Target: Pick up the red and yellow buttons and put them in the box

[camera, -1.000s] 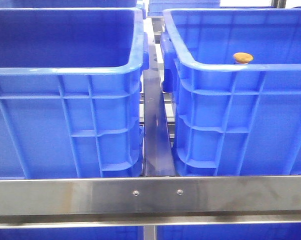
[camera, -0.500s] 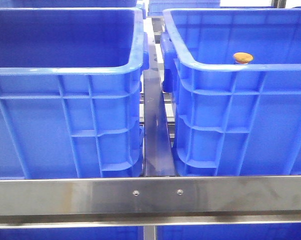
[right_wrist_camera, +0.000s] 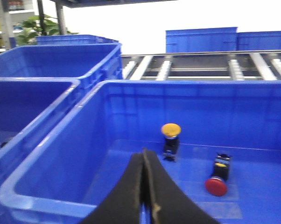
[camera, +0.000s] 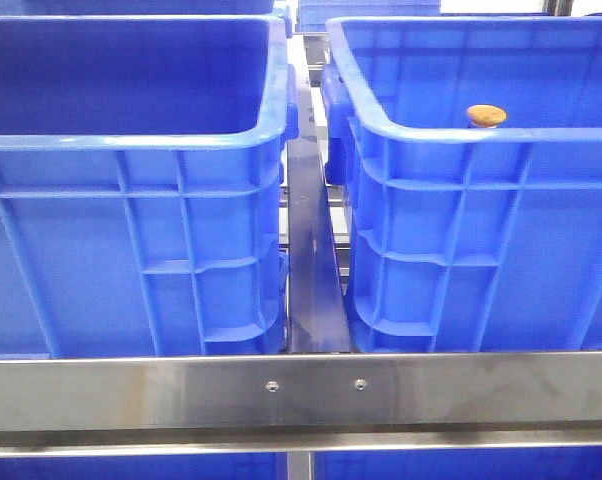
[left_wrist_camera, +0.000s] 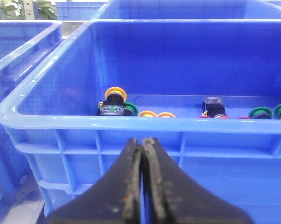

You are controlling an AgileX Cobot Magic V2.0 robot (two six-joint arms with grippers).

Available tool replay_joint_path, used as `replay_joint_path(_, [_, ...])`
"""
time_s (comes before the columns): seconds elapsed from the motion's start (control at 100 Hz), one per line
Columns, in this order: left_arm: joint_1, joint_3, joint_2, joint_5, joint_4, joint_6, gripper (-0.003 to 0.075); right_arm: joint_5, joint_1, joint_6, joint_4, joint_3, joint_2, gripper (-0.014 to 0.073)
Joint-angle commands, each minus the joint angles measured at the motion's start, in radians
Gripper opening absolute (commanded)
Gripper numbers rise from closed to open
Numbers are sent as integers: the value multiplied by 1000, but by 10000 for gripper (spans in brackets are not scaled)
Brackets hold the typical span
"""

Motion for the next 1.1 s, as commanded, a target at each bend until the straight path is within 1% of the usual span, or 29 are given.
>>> replay_joint_path(0.0, [3, 53, -31, -72, -9, -7, -20, -109, -2, -14, 27, -12, 8, -57])
replay_joint_path(0.11, [3, 53, -31, -72, -9, -7, -20, -134, -2, -14, 22, -6, 8, -57])
replay_joint_path(0.16, [3, 53, -31, -72, -9, -7, -20, -138, -2, -9, -4, -6, 8, -57])
replay_joint_path(0.22, [3, 53, -31, -72, -9, -7, -20, -137, -2, 23, -76, -6, 8, -57])
replay_joint_path(0.26, [3, 53, -31, -72, -9, -7, -20, -137, -2, 72, -142, -5, 8, -57])
replay_joint_path(0.37, [3, 53, -31, -72, -9, -7, -20, -148, -2, 278, -342, -2, 8, -57])
replay_joint_path(0.43, [3, 53, -31, -72, -9, -7, -20, -167, -2, 409, -498, -1, 8, -57])
replay_joint_path(0.55, [3, 53, -31, -72, -9, -7, -20, -229, -2, 721, -824, -1, 8, -57])
replay_joint_path(0.63, [3, 53, -31, -72, -9, -7, -20, -271, -1, 865, -1016, 0, -4, -57])
replay_joint_path(0.7, [3, 53, -31, -72, -9, -7, -20, -315, -1, 970, -1120, 21, -19, -57])
replay_joint_path(0.81, [3, 53, -31, -72, -9, -7, -20, -425, 5, 1086, -1192, 99, -49, -57])
replay_joint_path(0.91, [3, 53, -31, -72, -9, -7, -20, -502, 49, 1123, -1223, 188, -93, -57])
replay_joint_path(1.04, [3, 53, -31, -72, -9, -7, -20, -499, 93, 1123, -1225, 272, -148, -57])
replay_joint_path(1.09, [3, 53, -31, -72, -9, -7, -20, -422, 95, 1123, -1234, 270, -176, -57])
